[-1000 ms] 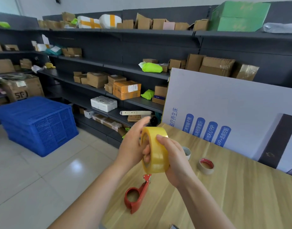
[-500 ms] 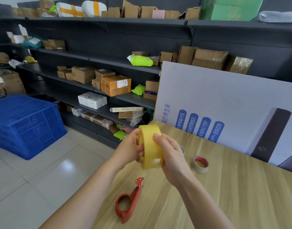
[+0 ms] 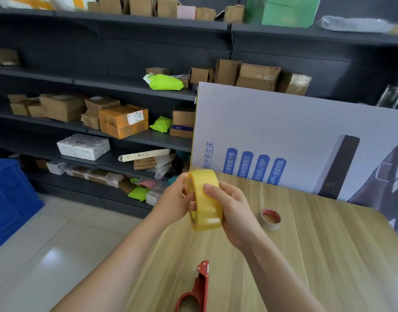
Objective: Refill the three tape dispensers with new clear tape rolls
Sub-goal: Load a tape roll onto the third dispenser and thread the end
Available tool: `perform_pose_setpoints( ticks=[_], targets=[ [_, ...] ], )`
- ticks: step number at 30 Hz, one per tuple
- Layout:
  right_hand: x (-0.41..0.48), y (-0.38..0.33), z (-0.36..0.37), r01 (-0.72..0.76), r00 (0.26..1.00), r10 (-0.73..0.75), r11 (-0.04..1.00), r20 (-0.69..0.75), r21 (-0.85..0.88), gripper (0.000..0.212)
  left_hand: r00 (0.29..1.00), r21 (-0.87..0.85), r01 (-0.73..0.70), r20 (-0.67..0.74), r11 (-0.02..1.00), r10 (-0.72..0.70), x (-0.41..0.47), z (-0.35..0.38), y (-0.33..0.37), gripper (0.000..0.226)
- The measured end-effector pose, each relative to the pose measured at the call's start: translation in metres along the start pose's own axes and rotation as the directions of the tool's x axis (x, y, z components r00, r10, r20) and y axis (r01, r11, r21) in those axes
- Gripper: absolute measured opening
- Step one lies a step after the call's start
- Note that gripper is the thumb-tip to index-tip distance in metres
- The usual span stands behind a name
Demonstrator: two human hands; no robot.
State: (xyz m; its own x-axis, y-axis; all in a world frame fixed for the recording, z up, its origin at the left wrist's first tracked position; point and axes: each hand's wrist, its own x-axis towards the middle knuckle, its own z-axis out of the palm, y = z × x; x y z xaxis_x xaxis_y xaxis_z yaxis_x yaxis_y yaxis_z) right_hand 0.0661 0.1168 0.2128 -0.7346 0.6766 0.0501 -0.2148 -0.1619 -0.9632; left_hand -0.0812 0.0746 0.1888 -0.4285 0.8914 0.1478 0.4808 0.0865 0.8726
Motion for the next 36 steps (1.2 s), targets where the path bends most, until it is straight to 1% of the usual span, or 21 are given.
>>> perform_pose_setpoints(
  ticks=[2, 4, 6, 7, 9, 12, 13, 16, 18, 20, 22, 24, 26, 29, 30, 33, 36],
  targets=[
    [0.004, 0.005, 0.012, 0.009, 0.998, -0.010, 1.000, -0.058, -0.015, 0.026, 0.998, 0.024, -0.032, 0.058, 0.999, 0.031, 0.005, -0.007, -0.006, 0.049],
    [0.006, 0.011, 0.021, 0.020, 0.993, -0.024, 0.999, -0.112, -0.036, 0.027, 0.986, 0.030, -0.167, 0.012, 0.986, 0.166, 0.006, -0.014, -0.007, 0.055],
    [0.005, 0.013, 0.027, 0.027, 0.990, -0.031, 0.999, -0.140, -0.026, 0.027, 0.939, 0.062, -0.334, -0.060, 0.940, 0.338, 0.004, -0.021, -0.005, 0.046],
    [0.004, 0.013, 0.029, 0.028, 0.989, -0.030, 0.999, -0.148, -0.017, 0.028, 0.919, 0.069, -0.382, -0.073, 0.922, 0.387, 0.004, -0.023, -0.005, 0.041],
    [-0.001, 0.011, 0.032, 0.023, 0.986, -0.028, 0.999, -0.167, -0.032, 0.031, 0.919, 0.053, -0.388, -0.059, 0.920, 0.391, 0.003, -0.024, -0.005, 0.036],
    [-0.010, 0.009, 0.030, 0.014, 0.984, -0.025, 0.998, -0.176, -0.063, 0.040, 0.952, 0.030, -0.307, 0.003, 0.951, 0.307, 0.002, -0.020, -0.007, 0.034],
    [-0.013, 0.008, 0.029, 0.016, 0.985, -0.027, 0.998, -0.171, -0.068, 0.039, 0.960, 0.023, -0.280, 0.017, 0.960, 0.280, 0.000, -0.017, -0.007, 0.033],
    [-0.026, 0.007, 0.026, 0.034, 0.990, -0.042, 0.997, -0.138, -0.064, 0.027, 0.975, -0.024, -0.216, 0.045, 0.976, 0.217, -0.007, -0.010, -0.004, 0.029],
    [-0.034, 0.006, 0.024, 0.037, 0.992, -0.043, 0.998, -0.121, -0.055, 0.023, 0.980, -0.021, -0.184, 0.075, 0.983, 0.185, -0.013, -0.007, 0.001, 0.028],
    [-0.042, 0.006, 0.022, 0.044, 0.992, -0.050, 0.998, -0.114, -0.053, 0.023, 0.979, -0.004, -0.173, 0.105, 0.985, 0.173, -0.017, -0.004, 0.003, 0.026],
    [-0.050, 0.006, 0.021, 0.058, 0.990, -0.062, 0.998, -0.123, -0.032, 0.021, 0.980, 0.005, -0.174, 0.101, 0.985, 0.173, -0.022, -0.002, 0.003, 0.024],
    [-0.056, 0.007, 0.022, 0.078, 0.988, -0.082, 0.996, -0.131, -0.033, 0.021, 0.977, 0.014, -0.203, 0.065, 0.979, 0.202, -0.030, -0.001, 0.005, 0.023],
    [-0.062, 0.007, 0.024, 0.100, 0.987, -0.105, 0.994, -0.124, -0.047, 0.021, 0.962, 0.019, -0.273, 0.000, 0.962, 0.273, -0.038, -0.001, 0.009, 0.029],
    [-0.065, 0.007, 0.029, 0.127, 0.983, -0.135, 0.989, -0.127, -0.073, 0.018, 0.905, 0.068, -0.411, -0.087, 0.909, 0.416, -0.045, -0.005, 0.017, 0.028],
    [-0.065, 0.007, 0.030, 0.128, 0.981, -0.139, 0.988, -0.137, -0.089, 0.018, 0.882, 0.099, -0.451, -0.101, 0.887, 0.460, -0.046, -0.007, 0.020, 0.031],
    [-0.062, 0.008, 0.034, 0.128, 0.975, -0.147, 0.985, -0.167, -0.117, 0.020, 0.829, 0.162, -0.530, -0.106, 0.832, 0.549, -0.046, -0.012, 0.024, 0.036],
    [-0.057, 0.009, 0.037, 0.146, 0.967, -0.167, 0.982, -0.191, -0.121, 0.019, 0.799, 0.161, -0.577, -0.092, 0.801, 0.594, -0.043, -0.017, 0.020, 0.036]
  ],
)
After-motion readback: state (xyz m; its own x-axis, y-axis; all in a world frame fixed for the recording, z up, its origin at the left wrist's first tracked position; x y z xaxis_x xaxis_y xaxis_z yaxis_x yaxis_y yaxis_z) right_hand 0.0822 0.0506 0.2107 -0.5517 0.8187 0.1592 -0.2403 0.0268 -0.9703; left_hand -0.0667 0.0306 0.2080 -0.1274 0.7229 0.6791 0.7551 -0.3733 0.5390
